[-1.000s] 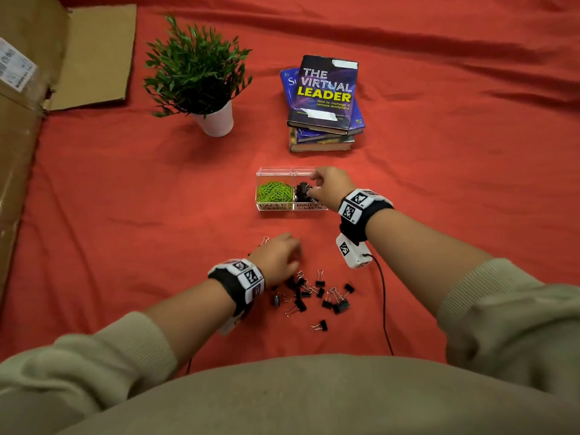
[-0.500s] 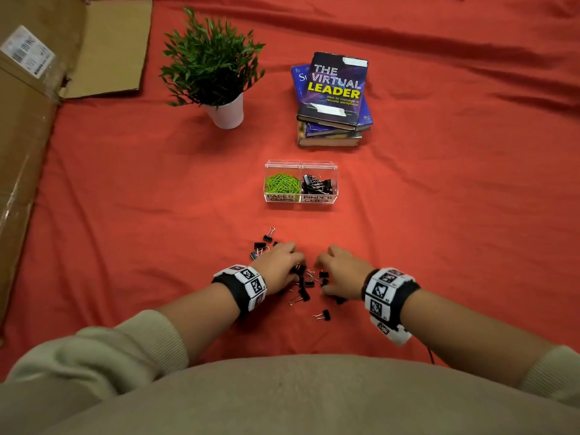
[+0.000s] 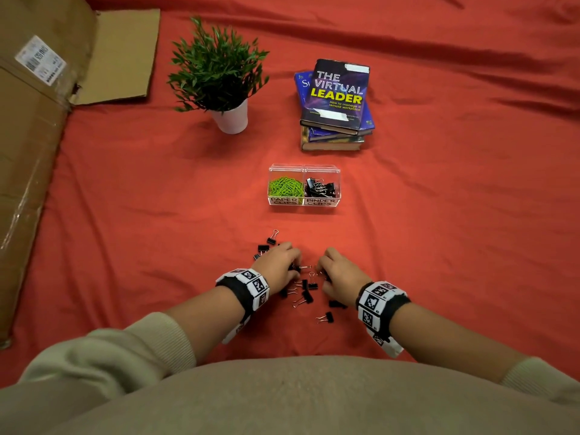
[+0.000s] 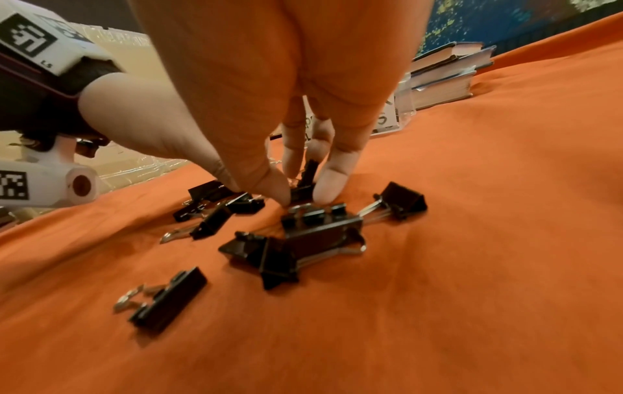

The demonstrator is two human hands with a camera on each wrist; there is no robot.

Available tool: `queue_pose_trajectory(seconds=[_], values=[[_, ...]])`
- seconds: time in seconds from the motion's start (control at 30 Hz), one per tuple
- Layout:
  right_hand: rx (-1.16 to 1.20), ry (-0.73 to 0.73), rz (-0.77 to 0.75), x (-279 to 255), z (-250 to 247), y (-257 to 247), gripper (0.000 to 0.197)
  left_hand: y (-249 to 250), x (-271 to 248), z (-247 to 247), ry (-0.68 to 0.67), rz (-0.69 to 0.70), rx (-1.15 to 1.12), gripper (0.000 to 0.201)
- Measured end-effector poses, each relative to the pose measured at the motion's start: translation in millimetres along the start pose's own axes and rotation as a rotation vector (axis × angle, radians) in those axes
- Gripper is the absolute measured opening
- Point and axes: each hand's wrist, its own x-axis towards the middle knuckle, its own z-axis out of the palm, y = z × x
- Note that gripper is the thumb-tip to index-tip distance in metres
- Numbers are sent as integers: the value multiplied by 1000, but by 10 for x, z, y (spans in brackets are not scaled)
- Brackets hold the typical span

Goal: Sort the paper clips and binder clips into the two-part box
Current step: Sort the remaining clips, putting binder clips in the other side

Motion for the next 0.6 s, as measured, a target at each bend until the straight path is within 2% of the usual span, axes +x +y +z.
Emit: queue_pose_trajectory(seconds=[0.07, 0.23, 0.43, 0.5, 0.6], values=[[45, 15, 13, 38, -25, -5, 29, -4, 1, -4, -4, -20, -26, 20], [228, 127, 97, 151, -111, 1, 13, -31, 15, -8, 46, -105, -150, 16], [553, 295, 269, 363, -439, 29, 6, -96, 69, -69, 70, -199, -228, 16], [579, 390, 259, 488, -684, 26, 5, -110, 97, -101, 70, -210, -236, 18], [476, 497, 241, 768, -1044, 36, 4, -90, 166, -178, 59, -200, -243, 20]])
